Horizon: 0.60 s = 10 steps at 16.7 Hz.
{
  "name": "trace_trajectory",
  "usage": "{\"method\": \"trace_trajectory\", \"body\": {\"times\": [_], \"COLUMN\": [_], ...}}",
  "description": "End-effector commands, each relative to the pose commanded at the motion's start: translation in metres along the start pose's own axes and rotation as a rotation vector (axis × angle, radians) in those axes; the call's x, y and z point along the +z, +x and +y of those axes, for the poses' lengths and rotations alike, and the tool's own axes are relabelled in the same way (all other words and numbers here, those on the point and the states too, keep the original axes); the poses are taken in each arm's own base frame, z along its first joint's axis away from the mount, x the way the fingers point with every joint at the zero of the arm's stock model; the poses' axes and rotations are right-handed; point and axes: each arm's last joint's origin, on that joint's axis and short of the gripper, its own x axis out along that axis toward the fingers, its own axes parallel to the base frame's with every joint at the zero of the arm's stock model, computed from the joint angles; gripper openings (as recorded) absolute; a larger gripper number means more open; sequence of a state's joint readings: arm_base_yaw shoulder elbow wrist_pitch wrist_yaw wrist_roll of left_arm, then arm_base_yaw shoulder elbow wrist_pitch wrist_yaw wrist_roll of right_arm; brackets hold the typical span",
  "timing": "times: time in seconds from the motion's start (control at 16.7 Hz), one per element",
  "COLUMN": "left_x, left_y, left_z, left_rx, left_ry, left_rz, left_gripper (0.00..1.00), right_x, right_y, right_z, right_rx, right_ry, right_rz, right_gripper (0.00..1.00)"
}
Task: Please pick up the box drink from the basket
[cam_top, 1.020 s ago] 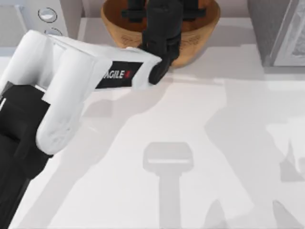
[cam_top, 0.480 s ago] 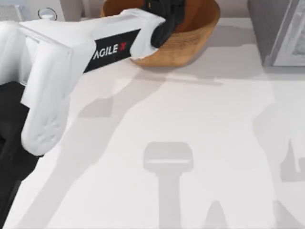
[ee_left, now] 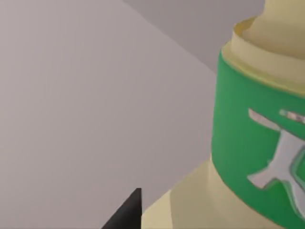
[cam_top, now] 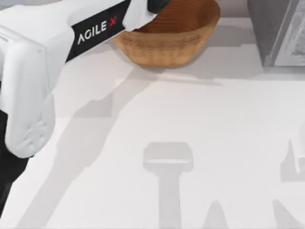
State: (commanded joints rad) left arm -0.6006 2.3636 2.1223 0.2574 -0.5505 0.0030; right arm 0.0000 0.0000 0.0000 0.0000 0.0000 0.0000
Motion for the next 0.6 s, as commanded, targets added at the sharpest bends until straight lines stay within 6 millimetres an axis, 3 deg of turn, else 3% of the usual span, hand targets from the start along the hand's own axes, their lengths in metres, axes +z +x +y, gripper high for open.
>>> {"method": "trace_trajectory", "body": {"times": [0.36, 0.6], "left_x": [0.002, 0.033], "left_y": [-0.002, -0.027], "left_z": [0.005, 0.038], "left_rx": [0.008, 0.04], "left_ry": [0.012, 0.031], "left_rz": [0.01, 0.028], "left_gripper": [0.0, 0.0], "right_x": [0.0, 0.0], "right_y": [0.0, 0.0], "right_z": [0.0, 0.0], "right_rx": [0.0, 0.0], "right_ry": [0.0, 0.0], "right_rz": [0.0, 0.0], "right_gripper": [1.0, 1.0]}}
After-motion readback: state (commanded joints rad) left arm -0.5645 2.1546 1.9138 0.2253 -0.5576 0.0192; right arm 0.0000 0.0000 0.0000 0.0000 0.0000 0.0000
